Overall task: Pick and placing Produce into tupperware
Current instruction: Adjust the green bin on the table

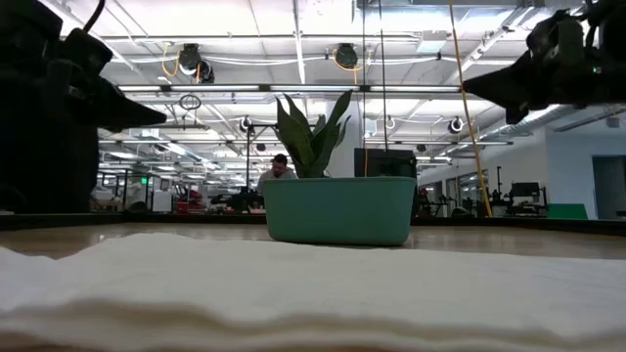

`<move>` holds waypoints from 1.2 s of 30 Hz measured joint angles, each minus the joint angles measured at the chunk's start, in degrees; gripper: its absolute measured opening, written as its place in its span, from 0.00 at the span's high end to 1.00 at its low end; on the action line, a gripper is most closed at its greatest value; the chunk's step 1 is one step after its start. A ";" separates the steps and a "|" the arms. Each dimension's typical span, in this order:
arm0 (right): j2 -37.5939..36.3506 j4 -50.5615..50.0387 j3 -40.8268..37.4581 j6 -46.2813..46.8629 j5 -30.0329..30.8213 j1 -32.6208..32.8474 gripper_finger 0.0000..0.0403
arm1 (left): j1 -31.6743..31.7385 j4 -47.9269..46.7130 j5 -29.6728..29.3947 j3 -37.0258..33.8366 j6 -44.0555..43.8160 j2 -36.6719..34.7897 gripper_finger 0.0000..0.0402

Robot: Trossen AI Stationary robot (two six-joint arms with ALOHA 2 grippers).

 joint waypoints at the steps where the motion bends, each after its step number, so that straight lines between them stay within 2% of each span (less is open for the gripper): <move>1: -0.02 -1.08 0.00 0.01 -0.24 0.04 1.00 | 0.47 -0.17 0.24 0.02 -0.18 0.02 0.99; 6: 1.05 -4.32 -0.02 1.12 -1.66 0.08 1.00 | 2.04 -1.36 7.20 0.07 -0.22 2.45 0.99; 10: 2.46 -3.90 -0.04 0.17 -8.22 0.08 1.00 | 2.01 -1.69 10.62 0.06 1.21 4.57 1.00; 16: 5.23 -1.32 -0.07 -2.11 -12.89 0.17 1.00 | 2.05 -0.26 10.71 -0.08 2.10 5.60 1.00; 25: 7.83 3.91 -0.09 -2.61 -12.94 0.15 1.00 | 2.05 5.65 15.06 -0.08 5.21 5.60 0.99; 36: 7.47 7.67 -0.09 -1.54 -14.55 0.22 1.00 | 2.05 6.71 15.38 -0.07 5.33 5.53 0.99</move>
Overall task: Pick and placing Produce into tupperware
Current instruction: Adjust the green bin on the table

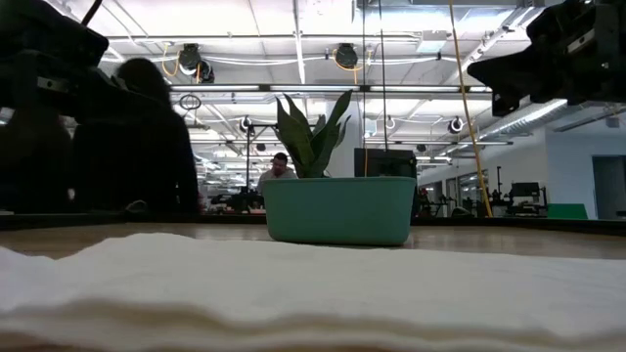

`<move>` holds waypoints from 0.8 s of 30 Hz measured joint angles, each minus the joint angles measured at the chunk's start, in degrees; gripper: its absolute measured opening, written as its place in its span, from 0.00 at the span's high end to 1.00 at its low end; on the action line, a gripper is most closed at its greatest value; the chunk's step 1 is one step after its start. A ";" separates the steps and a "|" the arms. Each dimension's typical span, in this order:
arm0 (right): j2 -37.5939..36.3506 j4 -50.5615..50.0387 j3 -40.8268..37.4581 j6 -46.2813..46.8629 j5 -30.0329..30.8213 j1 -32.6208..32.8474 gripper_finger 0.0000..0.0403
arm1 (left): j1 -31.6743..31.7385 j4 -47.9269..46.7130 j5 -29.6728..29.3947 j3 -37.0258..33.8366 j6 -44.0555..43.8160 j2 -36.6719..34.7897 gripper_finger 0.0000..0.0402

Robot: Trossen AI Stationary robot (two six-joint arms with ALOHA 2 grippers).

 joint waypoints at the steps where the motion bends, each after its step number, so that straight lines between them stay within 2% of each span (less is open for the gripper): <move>1: -0.18 0.00 0.00 0.02 0.00 0.00 1.00 | 0.00 0.02 -0.02 -0.02 -0.10 0.00 0.99; 8: -3.79 0.47 0.00 0.10 -0.06 0.02 1.00 | -1.09 1.24 0.09 -0.02 0.75 0.00 0.98; 24: -10.90 2.41 0.00 3.49 -6.98 0.02 1.00 | -4.80 7.03 0.07 0.00 0.33 -0.02 0.97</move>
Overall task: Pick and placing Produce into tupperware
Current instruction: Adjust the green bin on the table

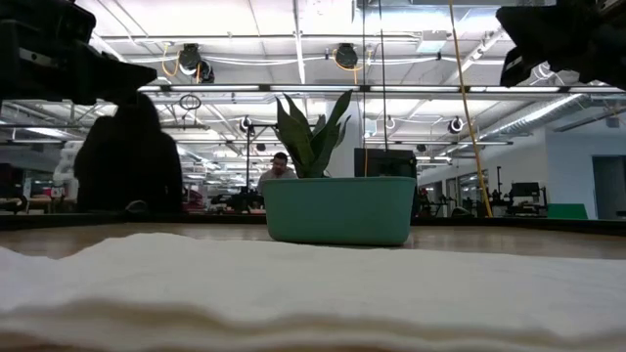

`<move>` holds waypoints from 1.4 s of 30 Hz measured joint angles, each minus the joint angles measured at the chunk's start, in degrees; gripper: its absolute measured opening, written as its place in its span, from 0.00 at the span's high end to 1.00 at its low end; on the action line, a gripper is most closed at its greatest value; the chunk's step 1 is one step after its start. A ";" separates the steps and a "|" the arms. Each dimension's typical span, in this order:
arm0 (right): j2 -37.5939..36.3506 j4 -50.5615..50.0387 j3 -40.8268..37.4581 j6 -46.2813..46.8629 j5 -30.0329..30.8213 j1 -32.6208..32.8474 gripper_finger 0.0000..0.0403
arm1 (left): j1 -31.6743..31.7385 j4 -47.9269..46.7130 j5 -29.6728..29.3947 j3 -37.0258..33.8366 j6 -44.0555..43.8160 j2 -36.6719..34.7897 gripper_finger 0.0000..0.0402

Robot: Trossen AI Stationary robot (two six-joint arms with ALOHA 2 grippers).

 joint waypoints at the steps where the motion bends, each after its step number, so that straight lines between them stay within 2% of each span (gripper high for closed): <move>1: -0.56 -0.32 0.00 0.00 -0.25 0.00 1.00 | -0.09 -0.20 -0.01 0.00 -0.01 0.00 0.98; 5: -1.85 -4.19 0.00 0.18 0.16 0.00 1.00 | -0.31 -1.54 -0.16 0.00 -0.38 0.04 0.99; 8: -1.96 -8.16 0.39 0.20 2.81 0.02 1.00 | -0.31 -1.60 -1.01 0.00 -0.42 0.02 0.98; 13: -1.88 -23.13 3.94 -0.66 5.79 0.02 1.00 | -0.31 -2.66 -1.69 0.00 -0.20 0.02 0.99; 18: -1.90 -24.49 5.01 -1.77 6.75 0.55 1.00 | -0.86 -2.95 -3.13 0.10 0.06 0.02 0.99; 21: -2.05 -26.28 4.98 -1.94 9.77 1.13 1.00 | -1.98 -5.63 -5.25 1.69 0.07 0.00 1.00; 26: -2.05 -26.57 5.03 -1.96 12.66 2.31 1.00 | -4.77 -11.25 -11.85 4.87 -1.71 0.02 1.00; 32: -2.07 -26.44 5.10 -1.95 15.25 2.80 1.00 | -7.48 -13.32 -20.45 5.29 -1.98 0.02 1.00; 37: -2.07 -26.46 5.14 -1.57 15.27 2.80 1.00 | -8.27 -13.13 -21.59 5.29 -2.31 0.02 1.00; 42: -2.07 -26.46 5.18 -0.80 16.66 2.80 1.00 | -8.77 -14.37 -25.10 5.29 -3.70 0.02 1.00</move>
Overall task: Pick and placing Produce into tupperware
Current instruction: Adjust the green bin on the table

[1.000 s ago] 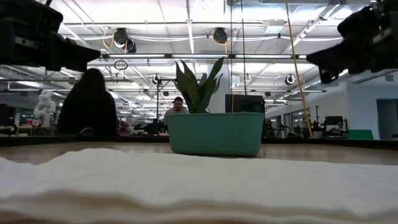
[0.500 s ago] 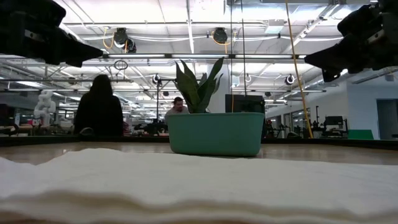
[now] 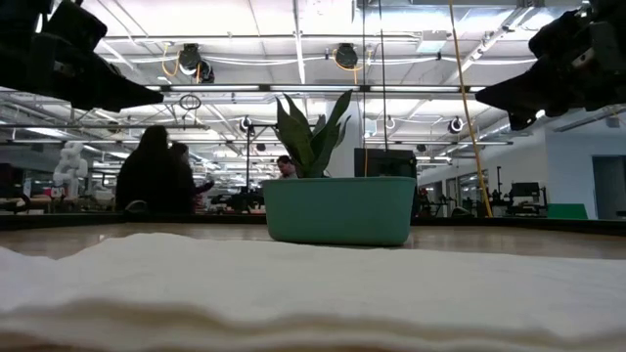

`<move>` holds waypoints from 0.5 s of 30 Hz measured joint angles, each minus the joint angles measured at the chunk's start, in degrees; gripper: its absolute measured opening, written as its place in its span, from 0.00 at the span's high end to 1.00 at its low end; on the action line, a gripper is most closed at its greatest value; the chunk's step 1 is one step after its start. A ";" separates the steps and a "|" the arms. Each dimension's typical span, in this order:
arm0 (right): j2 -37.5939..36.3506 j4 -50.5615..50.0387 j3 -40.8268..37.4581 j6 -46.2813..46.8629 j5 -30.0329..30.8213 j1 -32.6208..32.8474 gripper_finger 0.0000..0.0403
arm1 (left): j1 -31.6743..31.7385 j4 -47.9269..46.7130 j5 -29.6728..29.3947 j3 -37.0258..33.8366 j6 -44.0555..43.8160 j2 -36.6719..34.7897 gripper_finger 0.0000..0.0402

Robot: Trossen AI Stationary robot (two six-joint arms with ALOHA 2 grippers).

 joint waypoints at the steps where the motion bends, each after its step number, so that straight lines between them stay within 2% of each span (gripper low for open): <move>1: 0.00 0.00 0.00 0.28 0.34 0.00 1.00 | -0.15 -0.09 -0.45 0.00 -0.33 0.00 1.00; 15: 0.00 0.02 0.02 0.35 0.00 0.00 1.00 | -0.22 -0.25 -0.73 0.00 -1.02 0.00 1.00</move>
